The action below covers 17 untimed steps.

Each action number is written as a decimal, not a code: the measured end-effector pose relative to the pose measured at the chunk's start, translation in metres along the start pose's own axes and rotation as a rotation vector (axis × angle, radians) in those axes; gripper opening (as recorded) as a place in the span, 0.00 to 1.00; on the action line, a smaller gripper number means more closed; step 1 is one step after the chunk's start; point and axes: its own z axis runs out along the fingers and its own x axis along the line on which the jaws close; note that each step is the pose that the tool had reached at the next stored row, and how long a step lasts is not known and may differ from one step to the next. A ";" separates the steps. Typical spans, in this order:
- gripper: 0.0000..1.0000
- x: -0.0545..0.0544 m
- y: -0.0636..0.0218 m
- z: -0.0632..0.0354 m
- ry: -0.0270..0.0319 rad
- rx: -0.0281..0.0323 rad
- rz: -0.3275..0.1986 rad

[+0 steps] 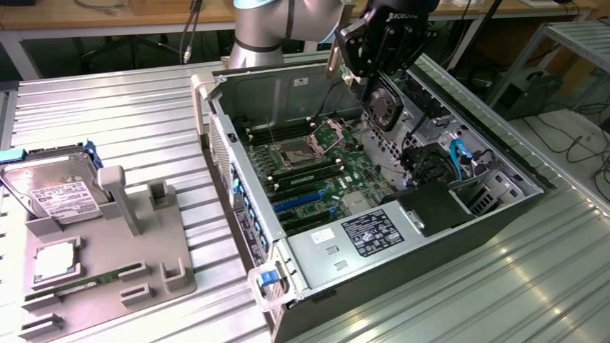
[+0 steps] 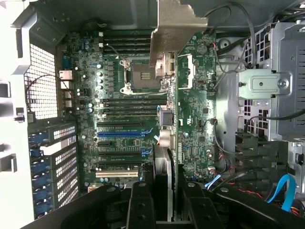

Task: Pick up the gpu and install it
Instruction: 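Pick up the gpu and move the gpu toward the slot, then insert the gpu into the slot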

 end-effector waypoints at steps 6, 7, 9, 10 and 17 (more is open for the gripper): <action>0.28 0.000 0.0000 0.0000 0.0000 0.0000 0.000; 0.28 0.000 0.0000 0.0000 0.0000 0.0000 0.000; 0.28 0.000 0.0000 0.0000 0.0000 -0.0002 -0.011; 0.28 0.000 0.0000 0.0000 0.0001 -0.0003 -0.018; 0.28 0.000 0.0000 0.0000 0.0003 -0.0013 -0.075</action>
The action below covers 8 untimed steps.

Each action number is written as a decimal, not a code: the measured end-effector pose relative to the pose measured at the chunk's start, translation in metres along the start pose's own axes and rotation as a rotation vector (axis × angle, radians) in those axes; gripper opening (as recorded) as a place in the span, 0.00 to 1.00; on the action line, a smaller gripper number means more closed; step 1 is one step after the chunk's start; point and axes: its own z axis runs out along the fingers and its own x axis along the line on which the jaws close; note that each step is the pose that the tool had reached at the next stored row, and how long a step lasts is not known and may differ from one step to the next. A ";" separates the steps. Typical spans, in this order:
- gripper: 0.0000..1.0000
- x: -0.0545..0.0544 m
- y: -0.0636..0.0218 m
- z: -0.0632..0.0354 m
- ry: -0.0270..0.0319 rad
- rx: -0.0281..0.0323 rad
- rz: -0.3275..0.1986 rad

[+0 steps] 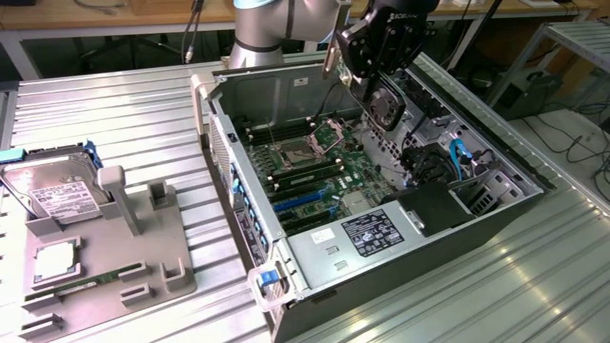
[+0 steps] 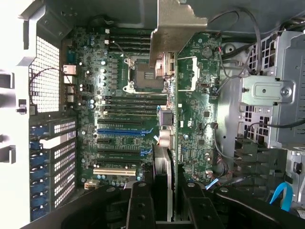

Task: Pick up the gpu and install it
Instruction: 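Insert the gpu into the slot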

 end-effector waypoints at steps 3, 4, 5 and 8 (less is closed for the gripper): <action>0.28 0.000 0.0000 0.0000 0.0001 -0.0005 -0.028; 0.28 0.000 0.0000 0.0000 0.0001 -0.0006 -0.035; 0.28 0.000 0.0000 0.0000 0.0002 -0.0007 -0.042; 0.28 0.000 0.0000 0.0000 0.0003 -0.0011 -0.062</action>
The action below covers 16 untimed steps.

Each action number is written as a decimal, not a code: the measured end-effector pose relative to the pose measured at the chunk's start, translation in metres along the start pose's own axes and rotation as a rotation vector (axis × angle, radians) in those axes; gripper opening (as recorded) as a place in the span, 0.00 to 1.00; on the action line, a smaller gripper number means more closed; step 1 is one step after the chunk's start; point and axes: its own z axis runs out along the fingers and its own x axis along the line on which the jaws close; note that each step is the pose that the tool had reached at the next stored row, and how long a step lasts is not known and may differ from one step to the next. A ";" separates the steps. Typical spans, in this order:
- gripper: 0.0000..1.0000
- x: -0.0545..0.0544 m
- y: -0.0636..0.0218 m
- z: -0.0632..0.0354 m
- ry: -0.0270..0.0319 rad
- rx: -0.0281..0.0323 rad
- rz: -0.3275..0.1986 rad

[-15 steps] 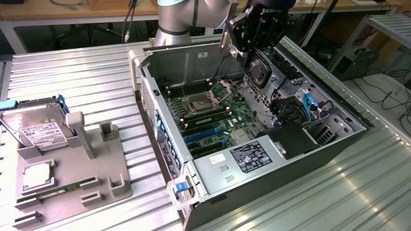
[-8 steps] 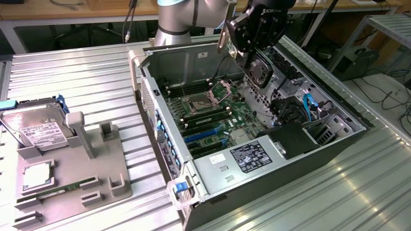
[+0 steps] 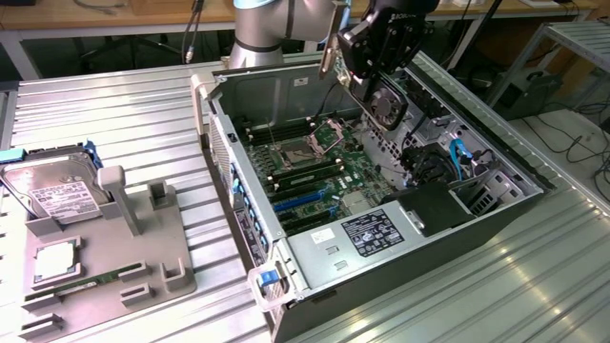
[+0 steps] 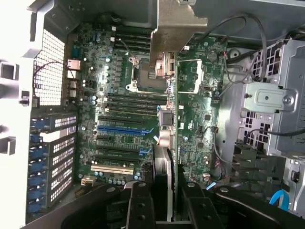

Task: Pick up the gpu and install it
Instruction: 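Insert the gpu into the slot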

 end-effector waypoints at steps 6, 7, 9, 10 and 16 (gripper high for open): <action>0.28 0.000 0.0000 0.0000 0.0002 -0.0007 -0.043; 0.28 0.000 0.0000 0.0000 0.0002 -0.0008 -0.049; 0.28 0.000 0.0000 0.0000 0.0003 -0.0010 -0.061; 0.28 0.000 0.0000 0.0000 0.0003 -0.0011 -0.068; 0.28 0.000 0.0000 0.0000 0.0004 -0.0018 -0.106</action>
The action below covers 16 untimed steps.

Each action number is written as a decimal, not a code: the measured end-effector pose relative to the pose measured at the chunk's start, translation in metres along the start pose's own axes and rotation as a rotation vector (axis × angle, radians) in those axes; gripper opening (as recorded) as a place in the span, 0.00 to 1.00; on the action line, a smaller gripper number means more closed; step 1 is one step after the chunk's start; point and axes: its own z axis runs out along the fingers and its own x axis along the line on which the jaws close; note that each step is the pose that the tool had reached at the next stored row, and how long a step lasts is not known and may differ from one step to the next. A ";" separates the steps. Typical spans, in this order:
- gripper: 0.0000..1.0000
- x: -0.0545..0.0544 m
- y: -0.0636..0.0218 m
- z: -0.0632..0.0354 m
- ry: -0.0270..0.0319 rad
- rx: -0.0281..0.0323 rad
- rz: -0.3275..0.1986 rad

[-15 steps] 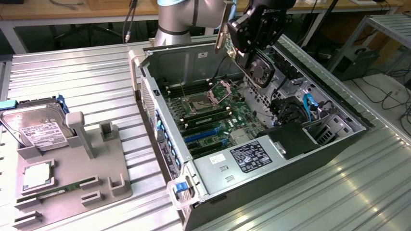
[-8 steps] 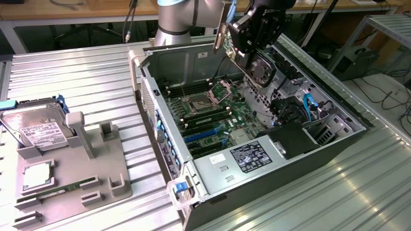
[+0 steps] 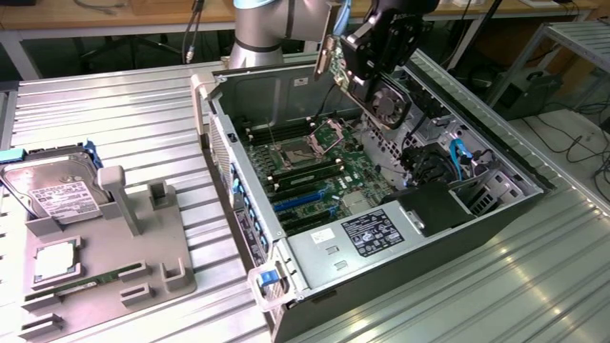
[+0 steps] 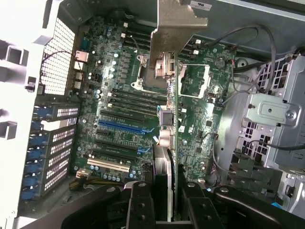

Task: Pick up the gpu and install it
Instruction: 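Insert the gpu into the slot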

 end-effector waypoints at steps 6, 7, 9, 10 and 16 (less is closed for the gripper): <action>0.28 0.000 0.0000 0.0000 0.0002 -0.0008 -0.045; 0.28 0.000 0.0000 0.0000 0.0002 -0.0009 -0.051; 0.28 0.000 0.0000 0.0000 0.0003 -0.0011 -0.065; 0.28 0.000 0.0000 0.0000 0.0004 -0.0012 -0.072; 0.28 0.000 0.0000 0.0000 0.0005 -0.0019 -0.110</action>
